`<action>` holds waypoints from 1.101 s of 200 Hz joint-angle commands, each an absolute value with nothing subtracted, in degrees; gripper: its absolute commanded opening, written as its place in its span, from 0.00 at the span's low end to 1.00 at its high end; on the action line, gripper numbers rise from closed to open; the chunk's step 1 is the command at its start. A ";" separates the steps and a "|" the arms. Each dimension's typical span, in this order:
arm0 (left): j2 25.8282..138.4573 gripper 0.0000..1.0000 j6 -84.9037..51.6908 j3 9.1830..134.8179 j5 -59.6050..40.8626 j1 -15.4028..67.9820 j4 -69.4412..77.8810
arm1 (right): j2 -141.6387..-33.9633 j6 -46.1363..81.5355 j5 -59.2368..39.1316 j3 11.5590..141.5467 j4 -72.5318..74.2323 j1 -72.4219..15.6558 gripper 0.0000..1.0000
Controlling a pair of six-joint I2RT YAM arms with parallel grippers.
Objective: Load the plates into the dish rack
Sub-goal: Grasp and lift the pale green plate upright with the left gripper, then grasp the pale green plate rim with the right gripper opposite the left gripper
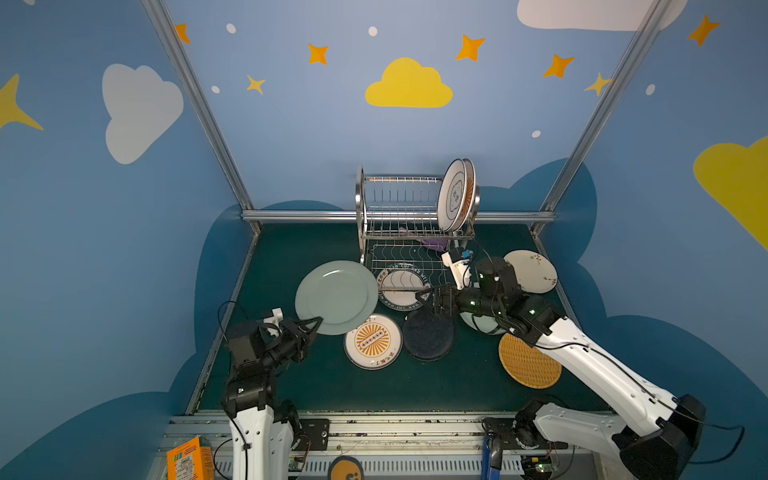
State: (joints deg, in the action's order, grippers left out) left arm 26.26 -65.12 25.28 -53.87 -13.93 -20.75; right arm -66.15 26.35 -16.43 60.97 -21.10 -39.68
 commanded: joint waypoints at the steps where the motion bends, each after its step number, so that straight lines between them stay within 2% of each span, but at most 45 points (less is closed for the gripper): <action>1: 25.80 0.04 -63.58 28.15 -53.96 -7.53 -13.34 | -69.16 29.46 -21.88 63.51 -18.26 -39.55 0.92; 40: 27.33 0.04 -66.12 26.19 -46.91 3.19 -5.91 | -74.88 33.58 -27.13 64.52 -15.63 -39.55 0.91; 84: 31.55 0.04 -68.25 24.43 -43.28 9.86 3.75 | -77.00 39.69 -28.55 62.01 -10.98 -39.55 0.85; 125: 34.30 0.04 -69.29 24.20 -43.05 12.29 8.95 | -77.61 42.43 -28.13 61.05 -9.99 -39.55 0.75; 148: 34.98 0.04 -70.66 23.64 -42.71 12.73 11.89 | -77.67 42.53 -26.03 60.39 -10.76 -39.38 0.74; 171: 36.02 0.04 -70.84 23.82 -42.80 13.41 13.51 | -77.88 43.27 -27.99 60.21 -9.44 -39.13 0.71; 220: 38.87 0.04 -70.92 23.65 -42.28 15.15 17.22 | -77.80 48.08 -31.19 59.20 -5.98 -39.11 0.57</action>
